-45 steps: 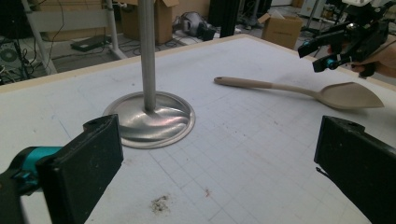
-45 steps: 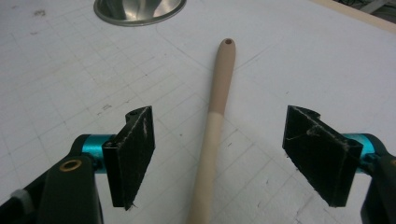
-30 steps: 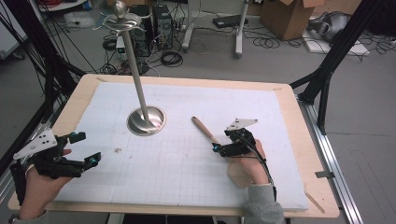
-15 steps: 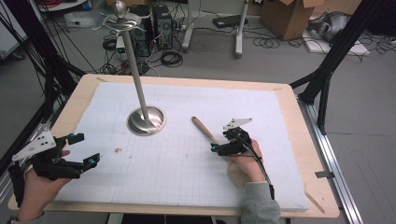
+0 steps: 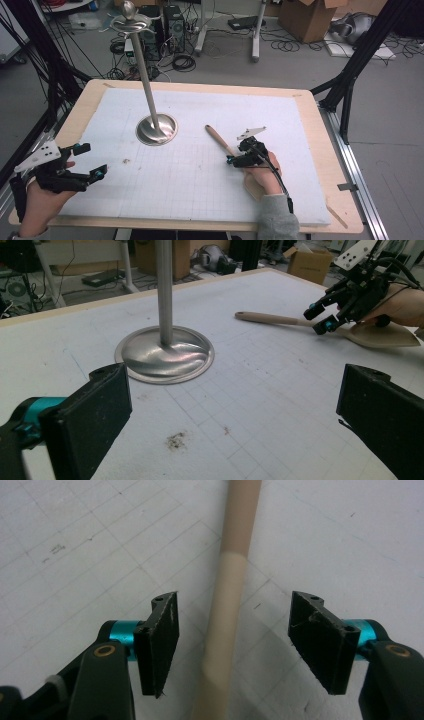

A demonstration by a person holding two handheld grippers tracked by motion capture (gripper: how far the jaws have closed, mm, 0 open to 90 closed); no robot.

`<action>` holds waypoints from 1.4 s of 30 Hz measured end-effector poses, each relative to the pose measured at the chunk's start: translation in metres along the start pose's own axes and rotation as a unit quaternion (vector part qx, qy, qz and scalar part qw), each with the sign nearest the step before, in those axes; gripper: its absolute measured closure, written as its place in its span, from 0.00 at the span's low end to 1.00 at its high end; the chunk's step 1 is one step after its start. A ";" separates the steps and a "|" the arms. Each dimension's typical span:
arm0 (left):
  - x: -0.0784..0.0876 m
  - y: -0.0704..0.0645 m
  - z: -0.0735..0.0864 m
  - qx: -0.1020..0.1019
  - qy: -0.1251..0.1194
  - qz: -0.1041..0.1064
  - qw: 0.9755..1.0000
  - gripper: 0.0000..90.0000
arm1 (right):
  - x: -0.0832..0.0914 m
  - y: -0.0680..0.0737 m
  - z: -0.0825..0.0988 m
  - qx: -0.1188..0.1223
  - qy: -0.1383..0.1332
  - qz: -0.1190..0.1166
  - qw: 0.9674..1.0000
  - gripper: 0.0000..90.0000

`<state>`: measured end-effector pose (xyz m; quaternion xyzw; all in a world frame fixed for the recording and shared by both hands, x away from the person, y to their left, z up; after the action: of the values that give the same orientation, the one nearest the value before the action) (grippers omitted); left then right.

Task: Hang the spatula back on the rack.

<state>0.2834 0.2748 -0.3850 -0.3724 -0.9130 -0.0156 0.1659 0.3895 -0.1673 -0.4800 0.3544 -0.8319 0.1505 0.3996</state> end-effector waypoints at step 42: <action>0.001 0.002 0.000 0.002 -0.001 -0.004 1.000 0.02 | 0.005 0.005 0.003 -0.006 0.029 0.009 1.000 0.87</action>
<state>0.2843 0.2772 -0.3848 -0.3683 -0.9148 -0.0144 0.1651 0.3820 -0.1677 -0.4781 0.3395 -0.8241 0.1594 0.4245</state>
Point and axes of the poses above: each handheld gripper's, and its own axes: x roughly backward along the jaws, z roughly out of its underside, y roughly to its left, the point moved 6 cm from there along -x, roughly forward along the jaws, and after that the axes turned 1 degree about y, right-handed, at the moved point
